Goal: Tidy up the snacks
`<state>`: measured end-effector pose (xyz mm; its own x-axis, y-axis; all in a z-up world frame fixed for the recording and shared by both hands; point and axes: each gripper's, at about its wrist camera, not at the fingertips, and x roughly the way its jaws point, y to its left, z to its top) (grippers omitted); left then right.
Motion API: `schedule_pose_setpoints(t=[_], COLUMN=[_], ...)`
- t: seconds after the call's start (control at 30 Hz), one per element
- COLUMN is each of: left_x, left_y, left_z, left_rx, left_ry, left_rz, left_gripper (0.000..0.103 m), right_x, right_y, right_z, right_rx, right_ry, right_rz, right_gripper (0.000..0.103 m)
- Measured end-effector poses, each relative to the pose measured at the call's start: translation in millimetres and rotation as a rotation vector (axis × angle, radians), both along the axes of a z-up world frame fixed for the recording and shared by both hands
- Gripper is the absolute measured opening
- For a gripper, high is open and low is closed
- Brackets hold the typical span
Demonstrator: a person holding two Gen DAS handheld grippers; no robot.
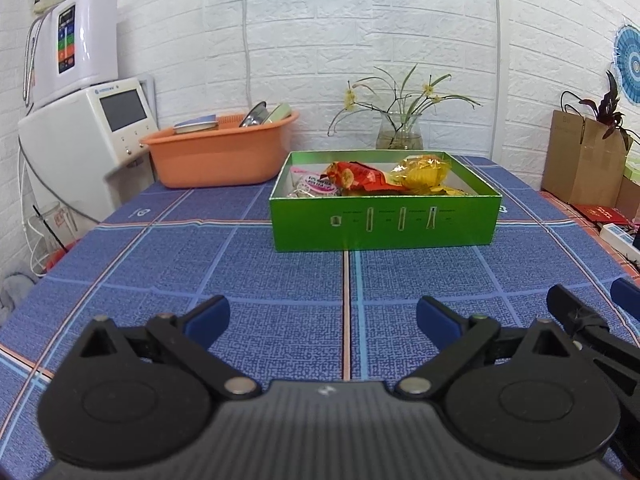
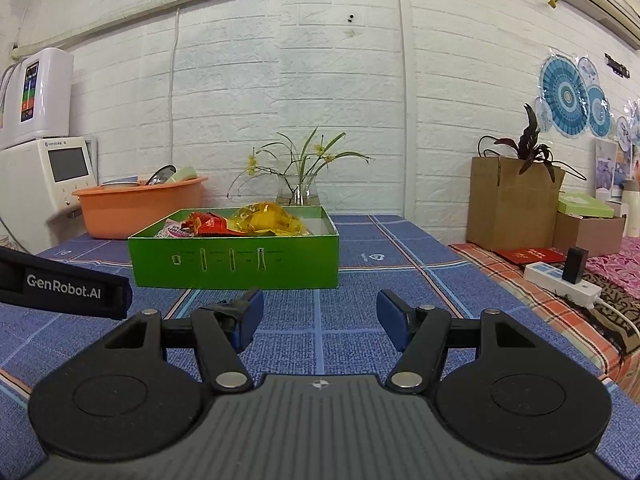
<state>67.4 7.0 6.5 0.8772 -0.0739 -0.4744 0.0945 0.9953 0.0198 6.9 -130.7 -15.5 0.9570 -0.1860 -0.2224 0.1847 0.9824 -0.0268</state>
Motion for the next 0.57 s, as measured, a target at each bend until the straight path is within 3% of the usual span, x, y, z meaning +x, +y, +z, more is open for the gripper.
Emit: schedule_pose_setpoints(t=[0.57], left_x=[-0.9], left_y=[-2.2], left_z=[-3.2], left_rx=[0.002], left_ry=[0.010], left_rz=[-0.021], left_gripper=[0.097], right_x=[5.6], right_y=[-0.9], right_z=[-2.4], right_rx=[0.000], right_ry=[0.047], right_rz=[-0.026], right_gripper=[0.103])
